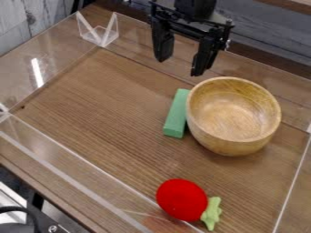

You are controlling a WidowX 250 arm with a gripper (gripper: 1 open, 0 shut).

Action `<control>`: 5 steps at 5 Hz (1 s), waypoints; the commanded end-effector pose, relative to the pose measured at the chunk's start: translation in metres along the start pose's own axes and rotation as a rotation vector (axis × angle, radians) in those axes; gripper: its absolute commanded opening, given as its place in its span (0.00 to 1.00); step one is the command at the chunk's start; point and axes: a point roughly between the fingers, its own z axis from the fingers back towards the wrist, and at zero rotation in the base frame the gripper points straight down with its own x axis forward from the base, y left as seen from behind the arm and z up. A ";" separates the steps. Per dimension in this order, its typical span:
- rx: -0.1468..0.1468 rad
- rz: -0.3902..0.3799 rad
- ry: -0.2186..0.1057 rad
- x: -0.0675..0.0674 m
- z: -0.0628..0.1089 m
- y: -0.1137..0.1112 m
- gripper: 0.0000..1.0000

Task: Move the red object to the right side of the table

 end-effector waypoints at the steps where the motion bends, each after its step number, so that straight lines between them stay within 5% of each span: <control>1: -0.007 0.070 0.023 -0.022 -0.007 0.002 1.00; 3: -0.037 0.278 0.039 -0.071 -0.032 -0.012 1.00; 5: -0.098 0.683 -0.007 -0.081 -0.048 -0.031 1.00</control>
